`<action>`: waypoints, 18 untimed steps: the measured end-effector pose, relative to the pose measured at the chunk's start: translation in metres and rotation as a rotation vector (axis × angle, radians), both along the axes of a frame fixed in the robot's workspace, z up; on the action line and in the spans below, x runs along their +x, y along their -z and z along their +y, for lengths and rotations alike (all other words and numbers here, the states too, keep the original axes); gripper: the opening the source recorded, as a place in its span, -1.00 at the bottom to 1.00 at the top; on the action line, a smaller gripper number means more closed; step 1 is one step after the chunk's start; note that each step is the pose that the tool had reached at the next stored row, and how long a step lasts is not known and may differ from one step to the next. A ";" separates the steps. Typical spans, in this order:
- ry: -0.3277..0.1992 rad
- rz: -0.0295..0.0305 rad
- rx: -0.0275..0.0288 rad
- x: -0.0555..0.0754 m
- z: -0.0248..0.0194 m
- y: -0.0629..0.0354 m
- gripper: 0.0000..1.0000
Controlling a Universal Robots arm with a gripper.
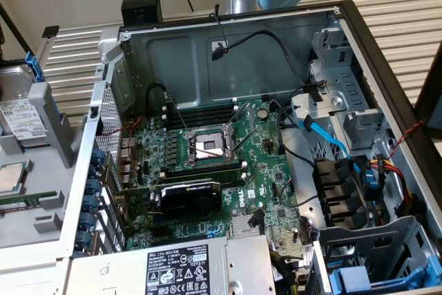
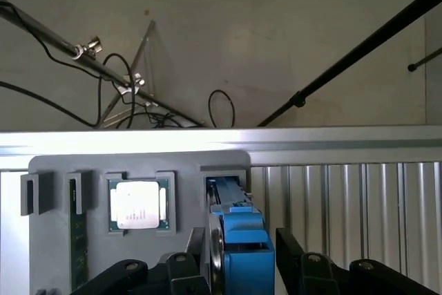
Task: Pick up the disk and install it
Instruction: 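Pick up the disk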
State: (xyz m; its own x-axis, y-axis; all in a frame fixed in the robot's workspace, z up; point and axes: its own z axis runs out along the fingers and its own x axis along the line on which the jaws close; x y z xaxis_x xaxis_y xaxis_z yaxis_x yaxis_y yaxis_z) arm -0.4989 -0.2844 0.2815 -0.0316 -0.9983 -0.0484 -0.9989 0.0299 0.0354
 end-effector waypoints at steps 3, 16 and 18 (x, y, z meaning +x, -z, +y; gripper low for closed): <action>0.000 0.0000 -0.0117 0.000 0.0002 0.0000 0.05; 0.000 -0.0171 -0.0305 0.000 0.0002 0.0004 0.05; 0.000 -0.0171 -0.0301 0.000 0.0002 0.0005 0.05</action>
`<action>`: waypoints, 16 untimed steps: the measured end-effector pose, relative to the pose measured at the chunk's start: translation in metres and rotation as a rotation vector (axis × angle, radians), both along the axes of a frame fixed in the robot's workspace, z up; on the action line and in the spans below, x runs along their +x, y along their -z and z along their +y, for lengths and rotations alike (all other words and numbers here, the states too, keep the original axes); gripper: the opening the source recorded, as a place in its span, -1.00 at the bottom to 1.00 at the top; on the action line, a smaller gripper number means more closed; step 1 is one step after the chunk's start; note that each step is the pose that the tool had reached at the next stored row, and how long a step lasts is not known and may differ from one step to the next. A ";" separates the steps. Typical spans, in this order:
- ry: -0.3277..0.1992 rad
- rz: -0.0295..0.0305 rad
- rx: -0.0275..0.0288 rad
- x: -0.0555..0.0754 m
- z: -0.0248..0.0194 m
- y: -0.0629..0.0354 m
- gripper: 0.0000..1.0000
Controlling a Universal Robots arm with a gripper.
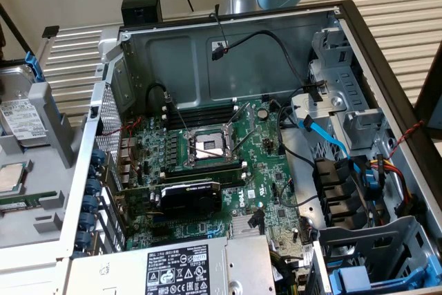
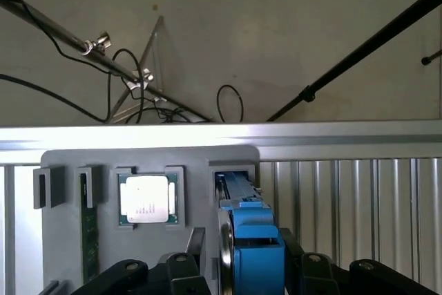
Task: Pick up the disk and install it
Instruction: 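Pick up the disk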
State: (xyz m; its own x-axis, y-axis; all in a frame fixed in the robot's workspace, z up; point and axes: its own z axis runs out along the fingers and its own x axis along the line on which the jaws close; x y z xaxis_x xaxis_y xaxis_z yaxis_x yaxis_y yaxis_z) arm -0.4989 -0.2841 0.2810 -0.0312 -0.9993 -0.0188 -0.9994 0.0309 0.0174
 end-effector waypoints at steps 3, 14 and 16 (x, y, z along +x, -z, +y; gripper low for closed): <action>0.001 -0.0001 0.0019 0.000 0.0000 0.0003 0.05; 0.020 0.0001 0.0083 0.001 0.0000 0.0005 0.05; 0.024 0.0001 0.0093 0.001 0.0000 0.0005 0.05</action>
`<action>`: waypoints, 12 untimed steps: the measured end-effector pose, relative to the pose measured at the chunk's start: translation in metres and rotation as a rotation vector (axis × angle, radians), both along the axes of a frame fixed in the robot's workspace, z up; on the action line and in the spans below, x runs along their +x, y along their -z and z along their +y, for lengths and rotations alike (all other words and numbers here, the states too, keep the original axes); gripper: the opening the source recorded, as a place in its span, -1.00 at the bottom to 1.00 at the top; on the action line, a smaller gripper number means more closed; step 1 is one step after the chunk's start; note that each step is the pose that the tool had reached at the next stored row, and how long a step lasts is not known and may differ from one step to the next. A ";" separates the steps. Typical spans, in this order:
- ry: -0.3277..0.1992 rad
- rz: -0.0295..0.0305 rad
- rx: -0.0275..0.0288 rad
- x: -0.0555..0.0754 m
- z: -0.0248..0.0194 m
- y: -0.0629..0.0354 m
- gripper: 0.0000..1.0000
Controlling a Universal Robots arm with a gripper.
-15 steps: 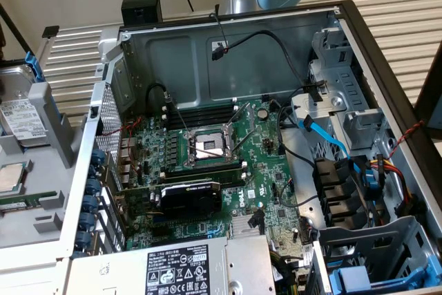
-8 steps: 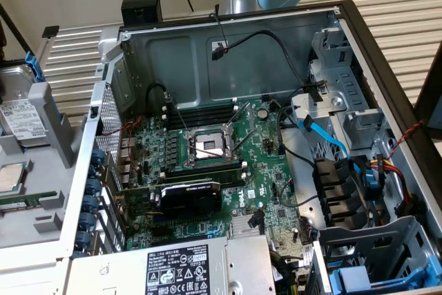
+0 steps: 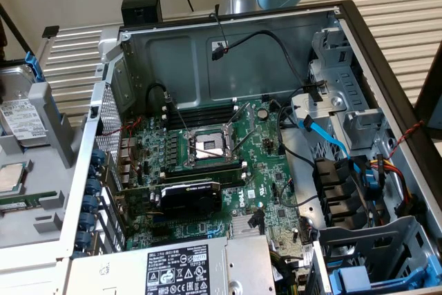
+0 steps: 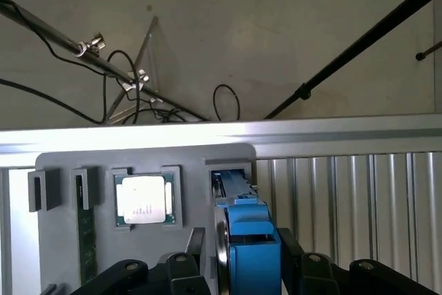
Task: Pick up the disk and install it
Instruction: 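Pick up the disk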
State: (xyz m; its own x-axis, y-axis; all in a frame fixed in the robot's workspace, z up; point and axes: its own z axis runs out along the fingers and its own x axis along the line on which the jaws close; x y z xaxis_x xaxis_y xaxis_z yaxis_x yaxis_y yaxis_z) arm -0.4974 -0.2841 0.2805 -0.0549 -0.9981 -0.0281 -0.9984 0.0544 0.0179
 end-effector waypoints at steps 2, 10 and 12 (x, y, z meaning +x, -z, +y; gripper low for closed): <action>0.003 -0.0003 0.0018 0.000 0.0000 0.0003 0.05; 0.005 0.0011 0.0045 0.000 0.0000 0.0005 0.05; 0.005 0.0011 0.0046 0.000 0.0000 0.0005 0.01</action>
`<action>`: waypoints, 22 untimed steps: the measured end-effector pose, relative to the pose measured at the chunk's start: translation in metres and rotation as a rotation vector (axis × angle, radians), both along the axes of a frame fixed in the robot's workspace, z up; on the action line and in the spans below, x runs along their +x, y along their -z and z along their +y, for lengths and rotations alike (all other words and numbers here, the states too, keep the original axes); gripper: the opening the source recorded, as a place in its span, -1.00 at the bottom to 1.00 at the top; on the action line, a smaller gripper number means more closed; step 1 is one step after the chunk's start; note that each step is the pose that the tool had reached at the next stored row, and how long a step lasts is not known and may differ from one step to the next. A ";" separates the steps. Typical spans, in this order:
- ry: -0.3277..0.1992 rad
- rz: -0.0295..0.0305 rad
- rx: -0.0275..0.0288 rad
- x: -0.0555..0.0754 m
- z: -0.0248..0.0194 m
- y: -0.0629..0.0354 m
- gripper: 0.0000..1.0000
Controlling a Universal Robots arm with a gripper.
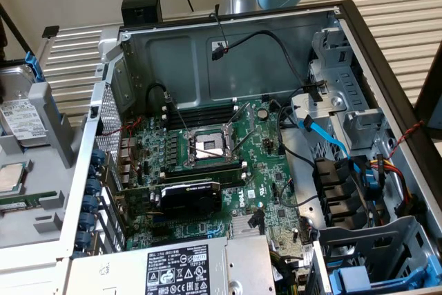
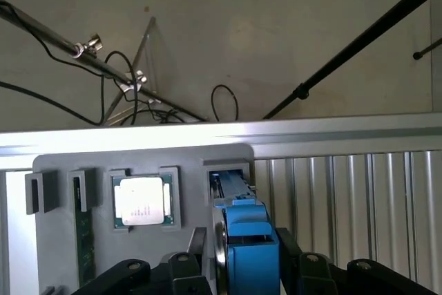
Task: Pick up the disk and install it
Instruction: 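Pick up the disk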
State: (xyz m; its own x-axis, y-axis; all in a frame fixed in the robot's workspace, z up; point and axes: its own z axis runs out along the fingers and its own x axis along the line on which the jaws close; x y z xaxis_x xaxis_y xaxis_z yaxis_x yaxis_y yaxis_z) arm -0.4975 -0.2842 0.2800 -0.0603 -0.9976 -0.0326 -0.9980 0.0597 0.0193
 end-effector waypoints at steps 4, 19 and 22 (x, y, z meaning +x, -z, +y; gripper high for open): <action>0.000 0.0001 0.0000 0.000 0.0000 0.0000 -0.25; 0.000 -0.0006 0.0001 0.000 -0.0038 0.0001 -0.25; 0.000 -0.0007 0.0000 0.000 -0.0038 0.0001 -0.25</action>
